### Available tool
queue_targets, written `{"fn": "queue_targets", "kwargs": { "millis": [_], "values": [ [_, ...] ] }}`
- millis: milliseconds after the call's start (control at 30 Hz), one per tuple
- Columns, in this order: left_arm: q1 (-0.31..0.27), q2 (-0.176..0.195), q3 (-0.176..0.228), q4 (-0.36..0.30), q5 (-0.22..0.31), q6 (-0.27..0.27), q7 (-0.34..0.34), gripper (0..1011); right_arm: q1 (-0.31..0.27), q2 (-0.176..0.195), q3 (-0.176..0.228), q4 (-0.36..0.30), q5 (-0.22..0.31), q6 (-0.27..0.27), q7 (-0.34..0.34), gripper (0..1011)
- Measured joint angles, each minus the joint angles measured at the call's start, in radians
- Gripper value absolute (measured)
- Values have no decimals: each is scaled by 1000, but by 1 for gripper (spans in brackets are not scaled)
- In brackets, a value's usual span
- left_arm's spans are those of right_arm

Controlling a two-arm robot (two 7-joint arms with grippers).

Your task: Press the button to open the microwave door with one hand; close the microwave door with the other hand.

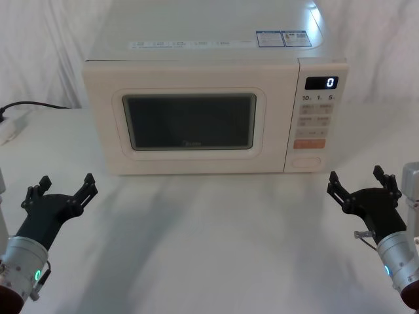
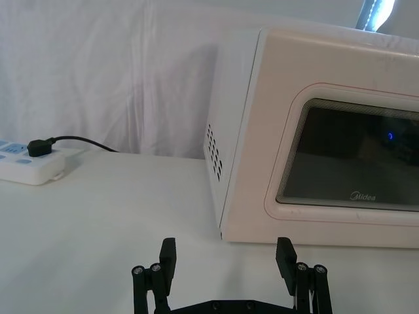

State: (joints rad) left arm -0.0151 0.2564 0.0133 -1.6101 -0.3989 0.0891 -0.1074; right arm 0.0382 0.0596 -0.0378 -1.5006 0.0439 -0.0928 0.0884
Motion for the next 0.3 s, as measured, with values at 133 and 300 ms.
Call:
{"fn": "queue_targets", "kwargs": {
  "millis": [133, 300],
  "values": [
    [0, 0, 0, 0, 0, 0, 0, 1001, 0, 0, 0, 0, 0, 0, 0, 1002],
    [0, 0, 0, 0, 0, 0, 0, 1001, 0, 0, 0, 0, 0, 0, 0, 1002]
  ]
}}
